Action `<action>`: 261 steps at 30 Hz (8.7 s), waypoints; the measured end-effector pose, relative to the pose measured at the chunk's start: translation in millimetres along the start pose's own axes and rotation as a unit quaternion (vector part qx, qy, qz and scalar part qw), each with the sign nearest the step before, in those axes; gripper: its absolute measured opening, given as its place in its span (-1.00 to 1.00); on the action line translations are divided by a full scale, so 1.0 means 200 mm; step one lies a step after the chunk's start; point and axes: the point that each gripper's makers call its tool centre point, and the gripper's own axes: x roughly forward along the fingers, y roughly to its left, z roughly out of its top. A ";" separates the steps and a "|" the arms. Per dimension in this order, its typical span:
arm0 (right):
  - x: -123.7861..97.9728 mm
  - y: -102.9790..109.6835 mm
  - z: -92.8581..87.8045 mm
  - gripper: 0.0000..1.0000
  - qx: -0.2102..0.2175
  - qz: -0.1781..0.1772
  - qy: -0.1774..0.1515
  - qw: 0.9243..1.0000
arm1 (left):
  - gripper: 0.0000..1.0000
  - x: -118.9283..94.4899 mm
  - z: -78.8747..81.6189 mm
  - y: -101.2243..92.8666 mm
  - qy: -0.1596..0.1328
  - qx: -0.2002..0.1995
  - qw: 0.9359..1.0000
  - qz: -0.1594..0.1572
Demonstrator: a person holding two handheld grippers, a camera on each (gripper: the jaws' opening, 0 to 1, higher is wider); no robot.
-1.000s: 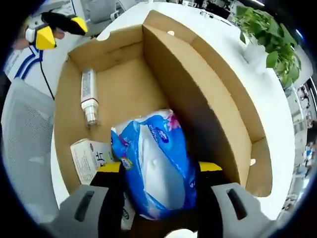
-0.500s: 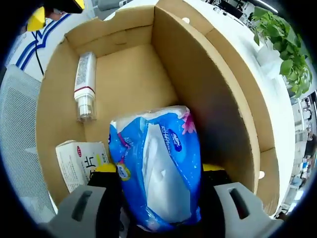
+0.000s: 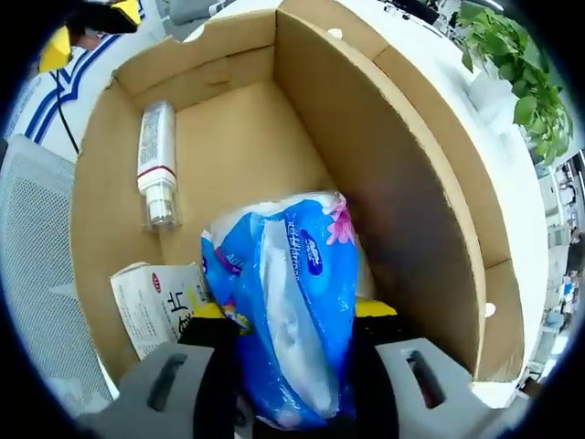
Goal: Operate the shoe box by opening the lid, removing the specified soft item, and placing it in the target area until the item is outside and the box remains undamaged.
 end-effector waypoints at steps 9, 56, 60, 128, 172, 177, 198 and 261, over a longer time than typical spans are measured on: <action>-0.04 0.00 0.02 -0.43 0.018 -0.021 -0.013 1.000 | -0.39 -0.01 0.02 -0.01 -0.005 0.000 1.000 -0.002; -0.46 0.01 0.13 -0.46 0.020 -0.089 -0.100 0.991 | -0.39 0.00 0.06 -0.11 -0.010 0.005 1.000 -0.026; -0.49 0.01 0.13 -0.46 0.019 -0.094 -0.106 0.990 | -0.39 0.01 0.05 -0.12 -0.006 0.007 1.000 -0.029; -0.88 0.27 -1.10 -0.45 0.225 -0.236 -0.070 0.943 | -0.38 0.33 0.13 -0.43 0.040 0.056 0.994 -0.081; -0.93 0.09 -2.14 -0.41 0.176 -0.207 0.074 0.959 | -0.38 0.46 0.14 -0.66 0.049 0.063 0.995 -0.066; -0.89 0.04 -2.16 -0.40 0.160 -0.196 0.080 0.964 | -0.38 0.44 0.15 -0.66 0.046 0.062 0.995 -0.058; -0.67 0.02 -2.16 -0.30 0.113 -0.138 0.101 0.979 | -0.38 0.30 0.13 -0.59 0.038 0.047 0.998 -0.019; -0.93 0.20 -1.72 -0.25 0.483 -0.210 -0.177 0.832 | -0.37 0.18 0.06 -0.52 0.029 0.040 0.998 -0.047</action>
